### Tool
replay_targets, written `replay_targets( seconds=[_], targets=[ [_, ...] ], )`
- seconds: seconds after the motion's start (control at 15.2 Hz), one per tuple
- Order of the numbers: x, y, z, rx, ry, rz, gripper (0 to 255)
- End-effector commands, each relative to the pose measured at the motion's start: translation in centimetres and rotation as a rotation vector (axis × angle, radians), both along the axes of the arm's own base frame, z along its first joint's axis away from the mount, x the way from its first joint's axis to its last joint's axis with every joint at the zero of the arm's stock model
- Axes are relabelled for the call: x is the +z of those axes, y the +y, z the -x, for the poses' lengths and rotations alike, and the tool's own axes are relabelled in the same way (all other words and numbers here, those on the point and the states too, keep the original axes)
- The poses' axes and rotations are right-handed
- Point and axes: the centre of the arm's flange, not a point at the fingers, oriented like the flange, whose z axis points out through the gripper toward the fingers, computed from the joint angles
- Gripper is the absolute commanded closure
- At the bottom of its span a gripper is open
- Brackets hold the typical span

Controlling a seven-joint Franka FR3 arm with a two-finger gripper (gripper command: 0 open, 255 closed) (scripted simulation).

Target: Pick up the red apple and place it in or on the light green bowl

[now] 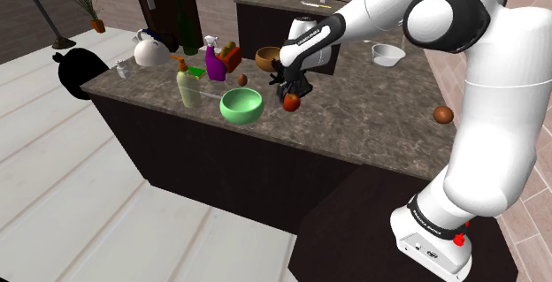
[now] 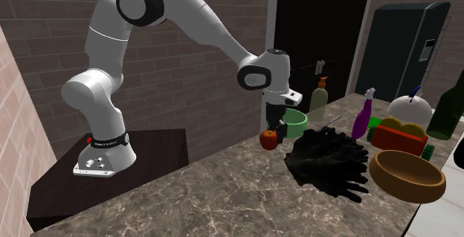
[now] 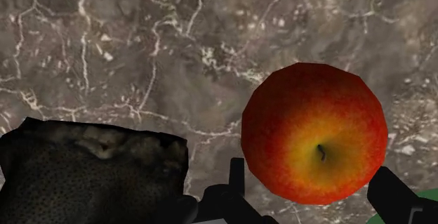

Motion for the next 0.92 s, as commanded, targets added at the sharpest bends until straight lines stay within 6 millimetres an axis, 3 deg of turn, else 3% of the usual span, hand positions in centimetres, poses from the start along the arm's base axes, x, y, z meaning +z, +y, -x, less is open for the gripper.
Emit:
replay_targets(
  seconds=[0.0,0.86],
  targets=[
    [1.1,0.0,0.0,0.0,0.0,0.0,255],
    [7.9,0.0,0.0,0.0,0.0,0.0,255]
  ],
)
